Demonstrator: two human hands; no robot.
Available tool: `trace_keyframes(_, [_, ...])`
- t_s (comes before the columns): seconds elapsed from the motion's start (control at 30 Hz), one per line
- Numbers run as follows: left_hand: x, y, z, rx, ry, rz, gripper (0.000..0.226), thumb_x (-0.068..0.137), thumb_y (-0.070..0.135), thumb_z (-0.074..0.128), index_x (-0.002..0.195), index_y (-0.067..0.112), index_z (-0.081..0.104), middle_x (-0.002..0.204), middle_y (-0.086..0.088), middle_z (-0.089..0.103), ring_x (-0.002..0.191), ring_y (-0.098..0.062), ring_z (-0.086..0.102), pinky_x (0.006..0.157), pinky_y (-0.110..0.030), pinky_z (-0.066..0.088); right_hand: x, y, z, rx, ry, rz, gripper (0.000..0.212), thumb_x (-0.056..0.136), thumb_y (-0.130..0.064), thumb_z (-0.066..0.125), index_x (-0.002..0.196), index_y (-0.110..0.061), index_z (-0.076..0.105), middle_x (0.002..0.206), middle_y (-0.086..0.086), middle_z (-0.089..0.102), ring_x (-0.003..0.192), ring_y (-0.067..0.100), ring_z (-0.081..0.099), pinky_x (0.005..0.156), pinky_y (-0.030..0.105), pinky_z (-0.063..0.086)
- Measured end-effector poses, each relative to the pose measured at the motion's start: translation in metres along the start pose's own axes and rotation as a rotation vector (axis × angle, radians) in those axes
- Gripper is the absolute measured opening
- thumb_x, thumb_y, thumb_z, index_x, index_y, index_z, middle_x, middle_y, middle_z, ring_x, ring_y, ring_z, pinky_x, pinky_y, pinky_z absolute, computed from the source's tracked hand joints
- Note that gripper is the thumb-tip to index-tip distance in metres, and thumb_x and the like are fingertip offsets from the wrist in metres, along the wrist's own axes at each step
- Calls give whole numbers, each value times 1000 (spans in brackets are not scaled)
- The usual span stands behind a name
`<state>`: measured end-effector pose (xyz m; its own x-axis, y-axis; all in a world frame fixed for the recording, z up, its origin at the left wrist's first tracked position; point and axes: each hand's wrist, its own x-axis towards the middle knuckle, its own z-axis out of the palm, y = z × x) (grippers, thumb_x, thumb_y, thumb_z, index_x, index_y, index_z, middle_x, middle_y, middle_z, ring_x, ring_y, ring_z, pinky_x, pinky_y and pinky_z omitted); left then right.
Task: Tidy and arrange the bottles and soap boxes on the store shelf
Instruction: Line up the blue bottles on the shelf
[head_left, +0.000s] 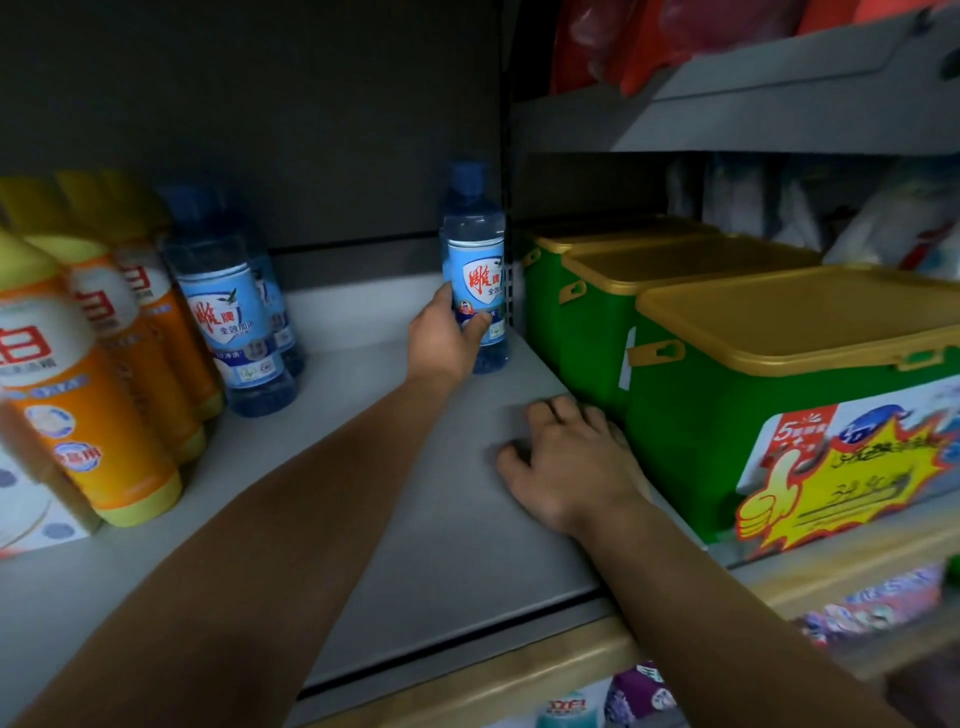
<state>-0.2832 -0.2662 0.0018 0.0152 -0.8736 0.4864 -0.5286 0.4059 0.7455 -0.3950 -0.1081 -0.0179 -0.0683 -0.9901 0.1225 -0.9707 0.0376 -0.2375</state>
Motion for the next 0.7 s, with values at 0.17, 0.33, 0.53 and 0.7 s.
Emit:
trace_keyframes(0.17, [1,0,2,-30,3,-25,48,90,24,66,133,13,48,125,-8,64,111,-25,62,97,-37,50,0,0,0,6,3,1,53,93,-52,34,134,-20,44,141,4,40,130,30,35,110,43,26])
trace_keyframes(0.33, [1,-1,2,-11,0,-18,45,91,24,65,131,11,49,124,-9,64,111,-26,62,96,-33,48,1,0,0,7,0,3,53,93,-53,34,134,-20,43,142,5,39,131,30,35,110,44,26])
trace_keyframes(0.53, [0,1,-3,143,-93,-56,42,94,31,57,131,10,51,127,-11,62,116,-29,57,94,-31,45,1,1,0,13,7,0,54,93,-53,35,134,-20,44,141,5,40,130,30,35,110,43,26])
trace_keyframes(0.7, [-25,-5,-40,370,-250,-51,50,93,40,56,132,10,51,134,-13,58,123,-32,53,98,-34,42,1,0,-1,11,18,9,52,92,-51,39,133,-20,47,140,4,43,129,30,37,109,40,28])
